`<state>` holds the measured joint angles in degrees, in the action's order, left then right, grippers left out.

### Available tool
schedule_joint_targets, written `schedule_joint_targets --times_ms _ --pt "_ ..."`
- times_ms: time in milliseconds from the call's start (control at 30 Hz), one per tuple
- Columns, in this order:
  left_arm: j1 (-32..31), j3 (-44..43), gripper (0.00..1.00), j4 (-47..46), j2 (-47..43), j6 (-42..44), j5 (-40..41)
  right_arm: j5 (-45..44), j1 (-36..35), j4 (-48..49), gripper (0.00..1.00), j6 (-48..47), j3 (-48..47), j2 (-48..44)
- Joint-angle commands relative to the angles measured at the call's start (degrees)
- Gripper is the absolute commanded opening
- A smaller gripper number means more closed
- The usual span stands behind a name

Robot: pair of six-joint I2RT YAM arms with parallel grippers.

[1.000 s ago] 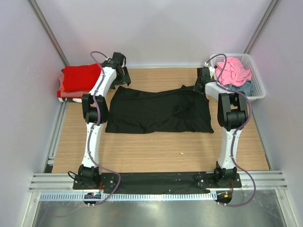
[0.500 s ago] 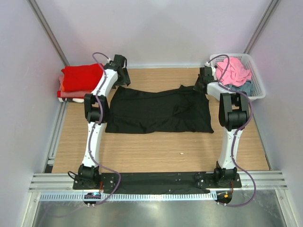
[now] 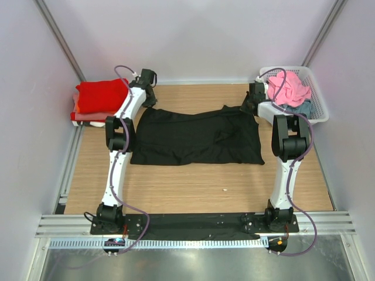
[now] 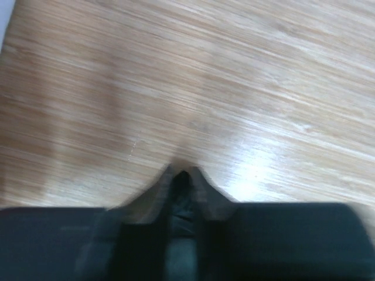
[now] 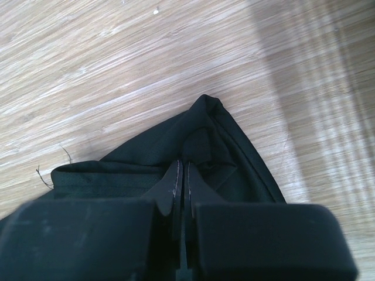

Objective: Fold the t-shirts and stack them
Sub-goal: Fold the tshirt

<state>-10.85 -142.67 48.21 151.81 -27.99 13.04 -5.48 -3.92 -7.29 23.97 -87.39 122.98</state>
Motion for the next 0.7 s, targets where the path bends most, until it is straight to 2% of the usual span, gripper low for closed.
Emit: schedule_joint_targets --times_ms 0,67,233,467,667 --pt "0.31 0.72 0.11 -1.89 0.16 0.65 -0.21 0.81 0.23 2.37 0.02 0.47 -1.02 -0.90" --pt "0.31 1.43 0.00 -2.06 -0.89 1.00 -0.03 1.34 0.32 2.63 0.01 0.64 -1.37 -0.37" --pt "1.09 3.72 0.00 -1.10 -5.90 1.09 0.76 7.38 0.14 1.85 0.01 0.91 -5.05 1.38" --pt "2.76 10.12 0.00 -0.74 -14.69 -0.40 1.55 10.22 -0.29 -4.39 0.01 0.91 -17.18 4.02" --pt "2.94 13.47 0.00 -1.45 -19.87 -1.10 0.50 9.52 -1.00 -8.53 0.01 -0.76 -19.74 1.48"
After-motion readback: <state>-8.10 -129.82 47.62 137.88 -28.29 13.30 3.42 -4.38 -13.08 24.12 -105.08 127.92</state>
